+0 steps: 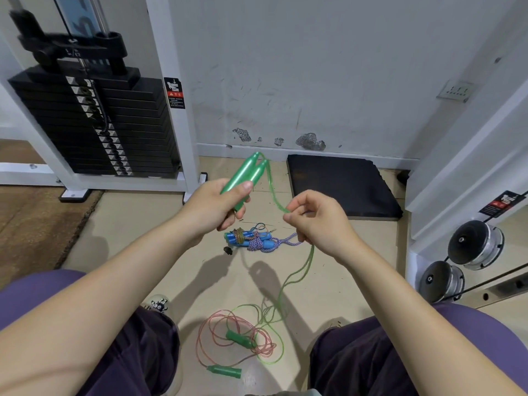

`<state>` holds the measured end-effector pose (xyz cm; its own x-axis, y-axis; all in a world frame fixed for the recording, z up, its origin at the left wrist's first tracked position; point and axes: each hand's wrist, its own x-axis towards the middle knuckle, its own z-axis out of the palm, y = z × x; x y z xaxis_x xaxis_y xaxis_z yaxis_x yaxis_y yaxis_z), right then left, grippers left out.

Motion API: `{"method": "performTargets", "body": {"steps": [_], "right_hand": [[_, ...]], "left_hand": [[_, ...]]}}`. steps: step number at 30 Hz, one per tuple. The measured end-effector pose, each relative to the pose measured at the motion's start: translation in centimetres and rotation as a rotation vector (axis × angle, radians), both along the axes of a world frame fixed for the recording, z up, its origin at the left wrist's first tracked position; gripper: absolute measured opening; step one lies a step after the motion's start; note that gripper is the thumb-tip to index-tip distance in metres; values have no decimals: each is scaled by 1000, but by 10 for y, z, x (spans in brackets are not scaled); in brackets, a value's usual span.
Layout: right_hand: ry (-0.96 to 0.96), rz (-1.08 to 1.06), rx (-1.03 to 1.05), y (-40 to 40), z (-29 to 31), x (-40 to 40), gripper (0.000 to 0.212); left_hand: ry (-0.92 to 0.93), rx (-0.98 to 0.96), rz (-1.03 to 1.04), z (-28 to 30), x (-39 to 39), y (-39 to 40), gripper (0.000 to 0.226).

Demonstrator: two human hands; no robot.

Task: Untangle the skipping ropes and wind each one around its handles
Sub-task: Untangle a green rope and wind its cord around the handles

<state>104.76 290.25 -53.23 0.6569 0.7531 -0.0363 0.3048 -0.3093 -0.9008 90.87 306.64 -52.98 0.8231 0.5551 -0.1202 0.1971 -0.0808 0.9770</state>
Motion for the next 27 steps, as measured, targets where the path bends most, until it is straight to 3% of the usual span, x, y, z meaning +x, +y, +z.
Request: {"method": "performTargets", "body": {"steps": [5, 10, 13, 17, 23, 27], "right_hand": [[-121, 167, -7, -1, 4, -6, 18], [-109, 231, 26, -1, 12, -12, 14], [-105, 253, 32, -2, 14, -16, 15], [5, 308, 89, -2, 15, -17, 17], [142, 279, 102, -4, 10, -12, 9], [242, 318, 116, -7, 11, -7, 12]], "left_hand": [[328, 228, -294, 1, -5, -2, 32], [448, 285, -574, 7, -9, -10, 34], [448, 280, -665, 7, -8, -15, 27], [354, 121, -747, 6, -8, -24, 23], [243, 30, -668, 5, -6, -24, 42], [165, -45, -609, 3, -7, -15, 33]]}}
